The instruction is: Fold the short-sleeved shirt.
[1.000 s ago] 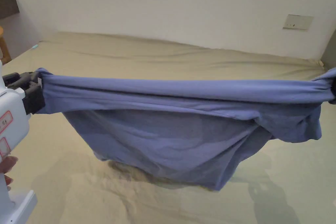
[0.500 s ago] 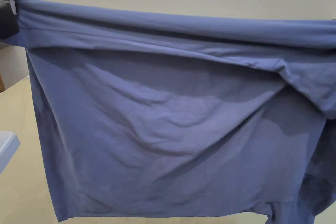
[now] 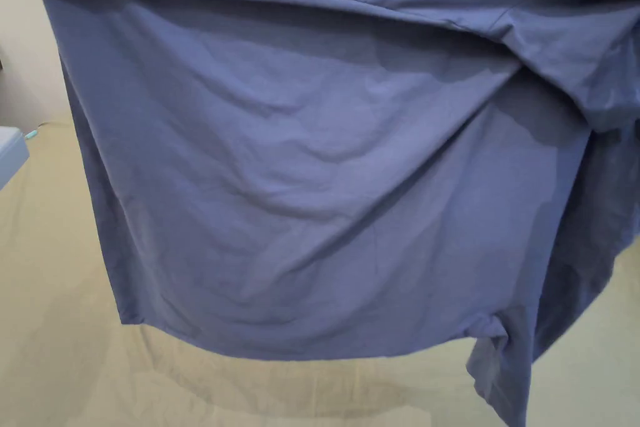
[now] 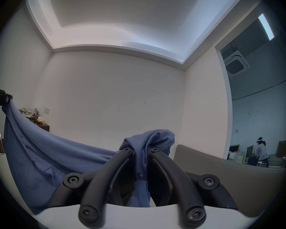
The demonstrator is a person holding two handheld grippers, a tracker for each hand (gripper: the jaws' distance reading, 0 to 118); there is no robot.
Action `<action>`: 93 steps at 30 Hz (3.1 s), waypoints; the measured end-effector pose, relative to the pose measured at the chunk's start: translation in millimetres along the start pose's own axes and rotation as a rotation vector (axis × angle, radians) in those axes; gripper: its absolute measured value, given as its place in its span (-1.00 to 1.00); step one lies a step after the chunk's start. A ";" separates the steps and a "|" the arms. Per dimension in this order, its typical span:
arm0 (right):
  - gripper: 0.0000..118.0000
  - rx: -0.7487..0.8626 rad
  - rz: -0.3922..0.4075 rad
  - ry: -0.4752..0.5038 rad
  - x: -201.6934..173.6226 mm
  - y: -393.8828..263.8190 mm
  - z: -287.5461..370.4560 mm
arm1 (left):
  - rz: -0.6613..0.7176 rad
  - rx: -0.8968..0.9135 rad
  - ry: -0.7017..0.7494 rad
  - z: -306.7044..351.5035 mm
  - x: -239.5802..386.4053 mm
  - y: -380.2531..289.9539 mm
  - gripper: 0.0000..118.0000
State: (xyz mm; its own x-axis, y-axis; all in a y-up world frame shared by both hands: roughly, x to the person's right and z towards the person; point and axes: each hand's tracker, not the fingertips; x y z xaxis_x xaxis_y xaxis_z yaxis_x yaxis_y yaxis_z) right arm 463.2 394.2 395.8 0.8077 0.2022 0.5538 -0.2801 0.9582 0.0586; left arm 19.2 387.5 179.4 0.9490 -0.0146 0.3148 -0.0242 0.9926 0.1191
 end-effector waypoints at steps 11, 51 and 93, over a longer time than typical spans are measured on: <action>-0.75 -0.096 -0.034 0.006 -35.5 -40.0 -133.0 | -0.039 -0.060 0.061 -125.8 7.6 -19.7 -0.95; -0.75 -1.223 -0.028 0.358 -87.7 -395.6 202.0 | -0.287 -1.093 -0.028 198.9 -39.8 -432.7 -0.95; -0.96 -0.228 0.106 0.203 -157.7 -134.5 128.4 | -0.157 -0.064 -0.076 113.1 106.3 -179.3 -1.00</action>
State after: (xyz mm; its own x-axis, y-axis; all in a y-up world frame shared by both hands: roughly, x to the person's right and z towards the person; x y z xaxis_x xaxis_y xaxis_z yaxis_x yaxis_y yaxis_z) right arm 306.9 207.5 407.2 0.8737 0.3174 0.3687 -0.2631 0.9457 -0.1907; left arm 88.9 194.3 298.0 0.9129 -0.1767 0.3679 0.1448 0.9830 0.1128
